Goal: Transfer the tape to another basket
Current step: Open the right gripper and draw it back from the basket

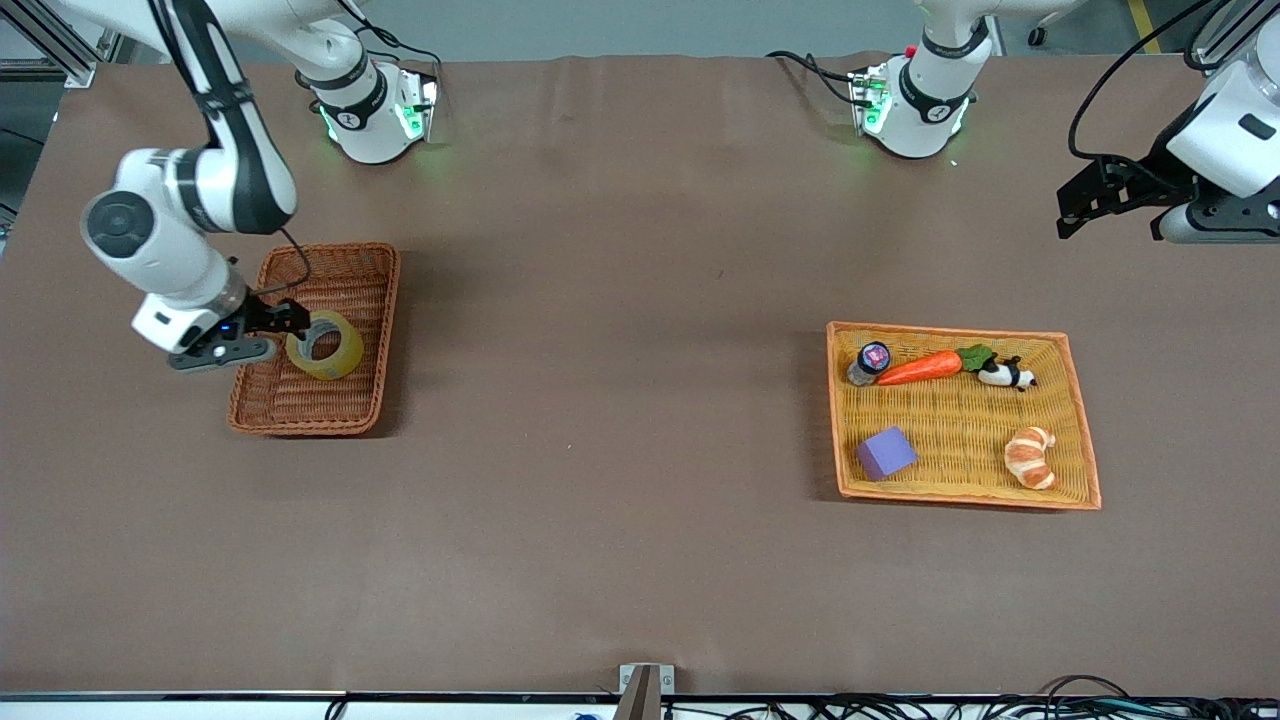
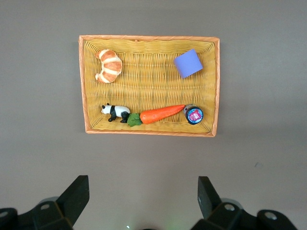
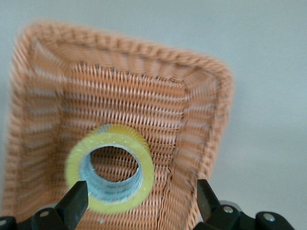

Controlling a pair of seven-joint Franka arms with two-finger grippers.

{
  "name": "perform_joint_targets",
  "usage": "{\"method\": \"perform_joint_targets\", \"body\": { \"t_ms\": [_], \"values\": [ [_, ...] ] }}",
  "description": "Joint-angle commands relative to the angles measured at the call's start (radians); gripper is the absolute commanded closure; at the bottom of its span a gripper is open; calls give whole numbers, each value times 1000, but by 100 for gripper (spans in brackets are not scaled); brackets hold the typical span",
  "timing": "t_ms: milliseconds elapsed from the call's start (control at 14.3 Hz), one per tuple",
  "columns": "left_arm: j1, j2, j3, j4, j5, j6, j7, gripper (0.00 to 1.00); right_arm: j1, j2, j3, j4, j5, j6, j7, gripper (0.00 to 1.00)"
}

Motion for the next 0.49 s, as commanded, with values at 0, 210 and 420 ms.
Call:
{"method": "perform_joint_targets", "body": {
  "t_ms": [0, 210, 420],
  "values": [
    [-8, -2, 2, 0, -16, 12, 16, 0, -170, -28, 236, 287, 47, -312, 135, 0],
    [-11, 4, -1, 3, -16, 12, 16, 0, -177, -22, 252, 559, 75, -523, 249, 0],
    [-18, 4, -4, 3, -16, 12, 16, 0, -197, -15, 247, 739, 103, -654, 247, 0]
  ]
}}
